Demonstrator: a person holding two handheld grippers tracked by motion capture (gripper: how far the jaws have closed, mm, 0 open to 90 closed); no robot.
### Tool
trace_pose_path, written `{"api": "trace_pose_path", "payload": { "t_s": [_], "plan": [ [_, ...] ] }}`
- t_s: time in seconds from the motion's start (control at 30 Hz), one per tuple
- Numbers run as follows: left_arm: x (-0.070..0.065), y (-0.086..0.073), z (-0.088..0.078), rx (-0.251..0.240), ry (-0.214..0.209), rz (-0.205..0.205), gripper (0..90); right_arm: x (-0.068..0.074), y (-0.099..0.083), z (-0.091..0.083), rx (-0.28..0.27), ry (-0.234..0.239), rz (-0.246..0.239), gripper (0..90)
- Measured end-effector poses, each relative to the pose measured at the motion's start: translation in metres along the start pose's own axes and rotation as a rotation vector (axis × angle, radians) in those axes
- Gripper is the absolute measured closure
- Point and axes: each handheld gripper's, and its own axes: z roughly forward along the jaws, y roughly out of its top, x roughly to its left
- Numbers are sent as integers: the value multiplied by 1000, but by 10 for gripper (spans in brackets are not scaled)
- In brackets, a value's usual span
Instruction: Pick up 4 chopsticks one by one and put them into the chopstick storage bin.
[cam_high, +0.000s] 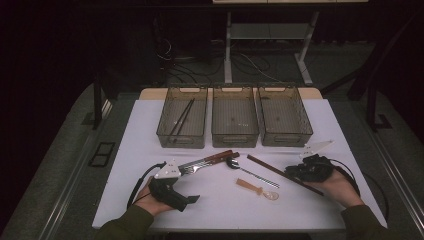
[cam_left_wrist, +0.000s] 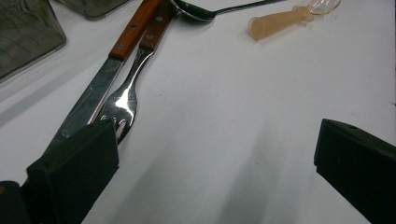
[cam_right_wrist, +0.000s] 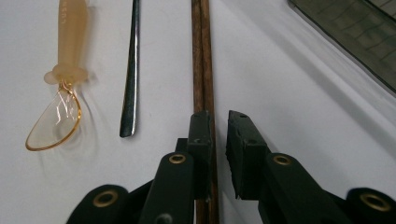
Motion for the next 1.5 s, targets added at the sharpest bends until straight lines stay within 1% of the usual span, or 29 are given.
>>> {"api": "trace_pose_path", "payload": {
  "t_s": [0.27, 0.37, 0.4, 0.5, 0.63, 0.8, 0.9, 0.97, 1.07, 1.27, 1.5],
  "plan": [
    [0, 0, 0, 1, 1, -2, 0, 0, 0, 1, 4, -8, 2, 793],
    [0, 0, 0, 1, 2, -1, 0, 0, 1, 1, 5, -7, -7, 793],
    [0, 0, 0, 2, 2, -2, 0, 1, 1, 1, 4, -9, -2, 792],
    [0, 0, 0, 3, 2, 0, 0, -1, 2, 0, -7, -44, -11, 802],
    [0, 0, 0, 3, 2, -1, 0, -3, 1, 0, -7, -50, -2, 802],
    [0, 0, 0, 4, 2, -1, 0, -1, 2, -1, -21, -41, -7, 801],
    [0, 0, 0, 3, 1, 0, 0, 1, 3, -1, -26, -23, -8, 800],
    [0, 0, 0, 4, 2, 0, 0, 2, 3, 1, -19, -25, -17, 801],
    [0, 0, 0, 3, 1, 1, 0, 2, 3, 4, -4, -25, -17, 801],
    [0, 0, 0, 4, 1, 0, 0, 2, 3, 8, 20, -43, -30, 806],
    [0, 0, 0, 7, 0, 5, 0, 2, 1, 8, 17, -44, -41, 840]
  ]
}}
